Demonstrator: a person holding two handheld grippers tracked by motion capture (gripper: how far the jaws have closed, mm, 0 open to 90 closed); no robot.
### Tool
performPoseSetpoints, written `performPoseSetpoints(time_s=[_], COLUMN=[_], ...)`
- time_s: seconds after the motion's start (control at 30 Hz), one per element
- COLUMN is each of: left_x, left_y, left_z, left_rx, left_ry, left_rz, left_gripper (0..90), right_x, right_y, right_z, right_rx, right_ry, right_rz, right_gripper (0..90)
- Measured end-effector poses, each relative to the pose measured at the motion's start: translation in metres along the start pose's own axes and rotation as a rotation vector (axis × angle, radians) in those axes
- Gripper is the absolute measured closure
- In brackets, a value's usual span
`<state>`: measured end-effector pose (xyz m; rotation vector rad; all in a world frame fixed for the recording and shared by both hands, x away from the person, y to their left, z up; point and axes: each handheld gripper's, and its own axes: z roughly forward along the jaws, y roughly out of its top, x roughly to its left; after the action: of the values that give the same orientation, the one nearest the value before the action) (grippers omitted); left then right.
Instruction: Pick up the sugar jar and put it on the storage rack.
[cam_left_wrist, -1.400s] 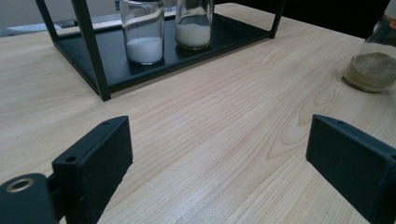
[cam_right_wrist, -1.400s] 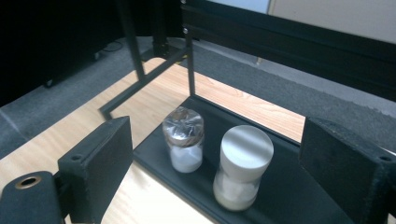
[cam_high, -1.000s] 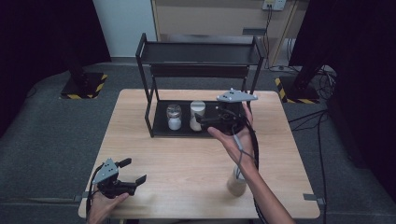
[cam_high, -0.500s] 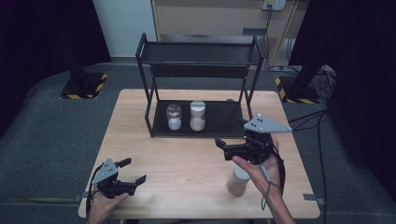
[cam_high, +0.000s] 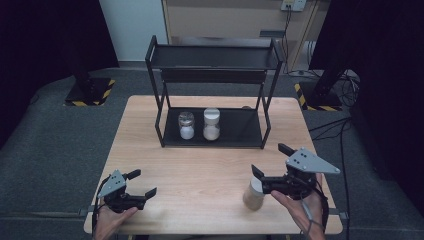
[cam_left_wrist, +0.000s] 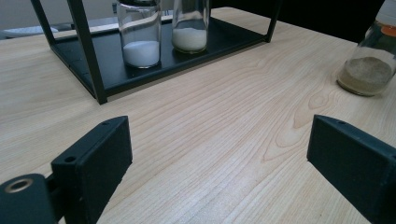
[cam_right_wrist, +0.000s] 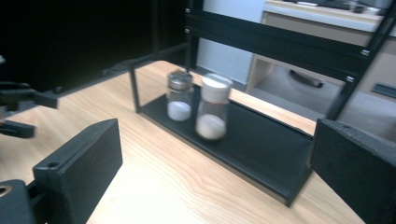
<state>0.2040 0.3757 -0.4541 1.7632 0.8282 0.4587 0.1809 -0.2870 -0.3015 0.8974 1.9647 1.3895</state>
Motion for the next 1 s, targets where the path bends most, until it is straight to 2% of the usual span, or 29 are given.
performPoseSetpoints(time_s=[0.23, 0.3, 0.4, 0.5, 0.7, 0.87, 1.0], left_x=[0.003, 0.003, 0.003, 0.002, 0.002, 0.002, 0.001], left_y=[-0.002, -0.002, -0.001, 0.000, 0.000, 0.000, -0.001], left_z=[-0.001, 0.000, 0.000, 0.000, -0.001, -0.002, -0.007], left_rx=[-0.014, -0.014, -0.008, -0.003, -0.006, 0.000, 0.006], left_ry=[-0.017, -0.024, -0.030, -0.022, -0.009, -0.016, -0.010], left_rz=[-0.011, -0.011, -0.006, -0.004, -0.015, -0.018, -0.020], left_gripper=[5.2, 5.2, 5.1, 5.2, 4.6, 4.4, 4.0], right_x=[-0.011, -0.012, -0.016, -0.018, -0.019, -0.027, -0.030], right_y=[-0.029, -0.036, -0.049, -0.061, -0.081, -0.098, -0.111], right_z=[-0.015, -0.018, -0.023, -0.023, -0.019, -0.014, -0.009], right_rx=[-0.019, -0.016, -0.022, -0.014, 0.006, 0.009, 0.015], right_ry=[-0.032, -0.052, -0.063, -0.084, -0.126, -0.132, -0.139], right_rz=[0.032, 0.026, 0.057, 0.075, 0.059, 0.095, 0.079], right_gripper=[2.7, 2.7, 2.6, 2.6, 2.6, 2.6, 2.6])
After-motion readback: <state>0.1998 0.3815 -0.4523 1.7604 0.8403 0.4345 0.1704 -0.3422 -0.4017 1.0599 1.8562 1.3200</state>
